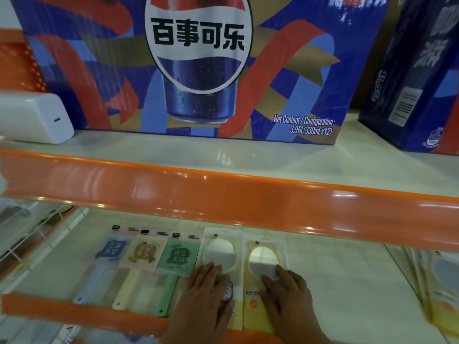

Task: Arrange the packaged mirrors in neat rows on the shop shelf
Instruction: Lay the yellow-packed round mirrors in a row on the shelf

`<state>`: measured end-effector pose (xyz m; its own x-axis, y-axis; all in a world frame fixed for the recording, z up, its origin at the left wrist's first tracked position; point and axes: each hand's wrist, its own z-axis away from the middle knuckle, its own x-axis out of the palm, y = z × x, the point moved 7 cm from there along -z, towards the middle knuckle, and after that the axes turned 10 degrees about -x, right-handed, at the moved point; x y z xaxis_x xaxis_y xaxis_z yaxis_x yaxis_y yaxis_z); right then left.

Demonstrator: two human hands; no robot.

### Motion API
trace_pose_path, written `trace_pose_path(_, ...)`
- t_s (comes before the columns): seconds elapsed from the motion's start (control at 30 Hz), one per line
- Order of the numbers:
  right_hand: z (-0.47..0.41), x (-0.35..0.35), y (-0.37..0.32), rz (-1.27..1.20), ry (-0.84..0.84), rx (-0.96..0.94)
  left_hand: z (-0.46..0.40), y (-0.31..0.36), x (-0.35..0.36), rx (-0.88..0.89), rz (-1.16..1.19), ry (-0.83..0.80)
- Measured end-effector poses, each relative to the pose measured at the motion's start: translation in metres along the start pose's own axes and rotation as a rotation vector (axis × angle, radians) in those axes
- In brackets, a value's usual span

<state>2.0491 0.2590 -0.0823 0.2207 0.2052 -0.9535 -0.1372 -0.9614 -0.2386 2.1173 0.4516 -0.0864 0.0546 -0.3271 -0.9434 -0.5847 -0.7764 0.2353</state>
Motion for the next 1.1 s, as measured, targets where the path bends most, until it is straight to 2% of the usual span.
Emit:
trace_pose_path(0.63, 0.003, 0.0, 0.003, -0.068, 0.056, 0.017, 0.001, 0.004, -0.008, -0.023, -0.007, -0.061)
trace_pose_path(0.8, 0.004, -0.002, 0.01, -0.202, 0.161, -0.007, -0.005, 0.008, -0.014, -0.02, -0.067, -0.075)
trace_pose_path(0.87, 0.009, -0.009, 0.018, -0.331, 0.243, 0.072, -0.01, 0.014, -0.023, -0.021, -0.105, -0.089)
trace_pose_path(1.0, 0.027, -0.02, 0.051, -0.777, 0.405, 0.478, -0.02, 0.035, -0.036, -0.048, -0.154, -0.113)
trace_pose_path(1.1, 0.033, -0.031, 0.062, -0.921, 0.473, 0.544, -0.03, 0.07, -0.035, -0.026, -0.168, -0.141)
